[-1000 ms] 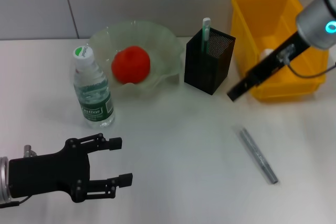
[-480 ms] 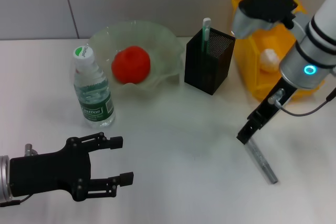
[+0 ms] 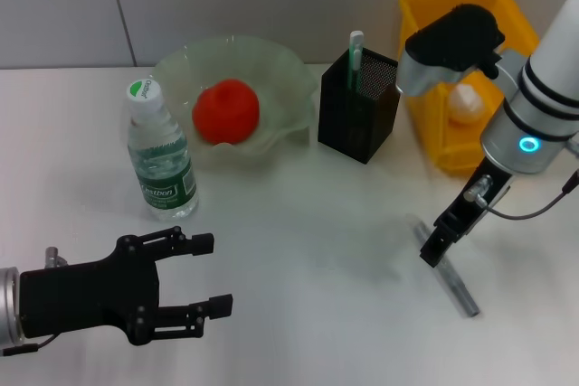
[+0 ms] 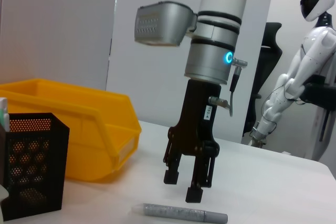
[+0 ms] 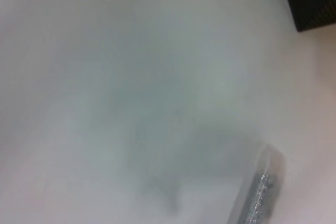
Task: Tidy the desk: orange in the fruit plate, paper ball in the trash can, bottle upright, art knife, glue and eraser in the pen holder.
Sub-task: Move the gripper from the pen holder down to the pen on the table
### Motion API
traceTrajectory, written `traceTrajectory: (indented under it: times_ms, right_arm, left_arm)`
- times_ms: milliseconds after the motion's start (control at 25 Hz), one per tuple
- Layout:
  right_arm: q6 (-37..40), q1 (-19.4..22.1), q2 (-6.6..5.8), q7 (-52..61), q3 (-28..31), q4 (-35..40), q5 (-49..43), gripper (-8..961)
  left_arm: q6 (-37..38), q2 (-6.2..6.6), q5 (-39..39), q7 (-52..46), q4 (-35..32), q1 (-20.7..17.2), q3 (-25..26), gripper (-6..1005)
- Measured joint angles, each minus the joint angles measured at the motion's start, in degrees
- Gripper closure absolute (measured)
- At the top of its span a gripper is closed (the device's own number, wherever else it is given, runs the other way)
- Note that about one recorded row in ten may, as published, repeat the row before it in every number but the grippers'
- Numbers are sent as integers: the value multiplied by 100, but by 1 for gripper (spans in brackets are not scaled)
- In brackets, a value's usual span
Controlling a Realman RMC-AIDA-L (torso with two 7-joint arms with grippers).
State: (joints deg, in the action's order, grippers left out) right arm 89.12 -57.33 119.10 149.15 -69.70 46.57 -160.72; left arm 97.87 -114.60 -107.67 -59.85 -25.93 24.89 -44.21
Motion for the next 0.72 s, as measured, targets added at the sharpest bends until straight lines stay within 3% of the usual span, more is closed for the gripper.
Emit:
traceTrajectory:
  times_ms: [640, 720]
  right_arm:
    - [-355, 0, 27, -1, -332, -366, 34, 238]
    - [-381, 1, 27, -1, -334, -372, 40, 331]
  left_arm:
    - [-23, -10, 1, 23, 0, 7, 0, 172]
    - [-24, -9, 2, 24, 0, 11, 0, 172]
